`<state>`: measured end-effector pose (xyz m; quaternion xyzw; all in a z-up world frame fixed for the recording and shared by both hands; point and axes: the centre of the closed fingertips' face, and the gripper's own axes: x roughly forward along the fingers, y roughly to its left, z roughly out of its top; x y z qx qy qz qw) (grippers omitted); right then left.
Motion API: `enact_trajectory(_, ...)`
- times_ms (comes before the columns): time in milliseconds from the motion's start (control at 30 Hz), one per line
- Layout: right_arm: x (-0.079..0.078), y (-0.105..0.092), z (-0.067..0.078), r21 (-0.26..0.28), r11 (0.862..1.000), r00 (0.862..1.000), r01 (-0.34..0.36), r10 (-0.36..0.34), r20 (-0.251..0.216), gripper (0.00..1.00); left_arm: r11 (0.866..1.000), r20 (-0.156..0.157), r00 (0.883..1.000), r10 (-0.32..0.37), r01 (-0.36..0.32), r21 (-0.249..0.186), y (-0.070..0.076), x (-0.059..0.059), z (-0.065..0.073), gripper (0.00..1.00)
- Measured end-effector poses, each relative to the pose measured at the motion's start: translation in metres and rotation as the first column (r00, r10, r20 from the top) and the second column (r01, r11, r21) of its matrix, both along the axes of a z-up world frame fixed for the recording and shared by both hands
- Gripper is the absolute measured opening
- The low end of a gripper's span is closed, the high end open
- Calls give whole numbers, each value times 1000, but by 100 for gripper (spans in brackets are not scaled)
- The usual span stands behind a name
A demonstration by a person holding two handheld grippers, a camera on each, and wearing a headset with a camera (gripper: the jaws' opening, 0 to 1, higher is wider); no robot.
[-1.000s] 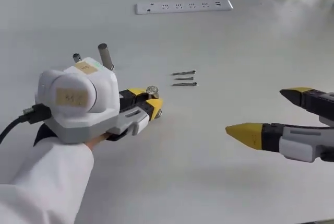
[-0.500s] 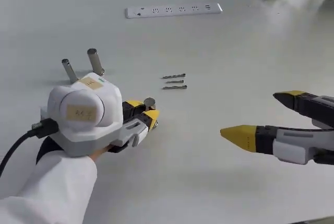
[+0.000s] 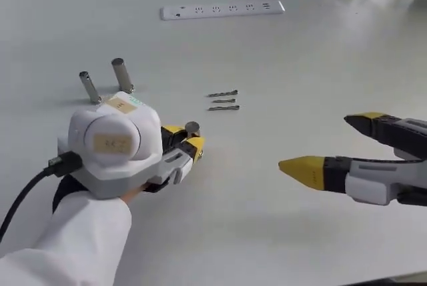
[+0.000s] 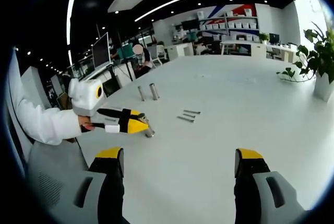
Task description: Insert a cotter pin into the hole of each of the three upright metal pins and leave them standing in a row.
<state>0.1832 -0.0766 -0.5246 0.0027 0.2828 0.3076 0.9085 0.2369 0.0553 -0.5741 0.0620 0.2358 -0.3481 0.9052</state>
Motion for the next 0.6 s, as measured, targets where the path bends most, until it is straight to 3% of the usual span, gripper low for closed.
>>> enact_trajectory(200, -1, 1, 0, 6, 1000, 1000, -2, 2, -2, 86, 997, -14, 1000, 23, -24, -78, 0, 1, 10, 12)
enact_trajectory(300, -1, 1, 1, 9, 1000, 1000, -4, 4, 1, 86, 995, 26, 1000, 1, 1, -98, -2, -1, 22, 14)
enact_trajectory(467, -2, 2, 3, 15, 1000, 1000, -3, 3, 6, 85, 991, 43, 999, -17, 23, -128, 2, -4, 38, 29)
enact_trajectory(533, -2, 1, 3, 14, 1000, 1000, -4, 4, 5, 85, 989, 32, 999, -33, 37, -147, 4, -7, 42, 32)
enact_trajectory(600, -3, 2, 2, 13, 1000, 1000, -6, 6, 2, 85, 989, 48, 996, -68, 74, -128, 6, -12, 48, 40)
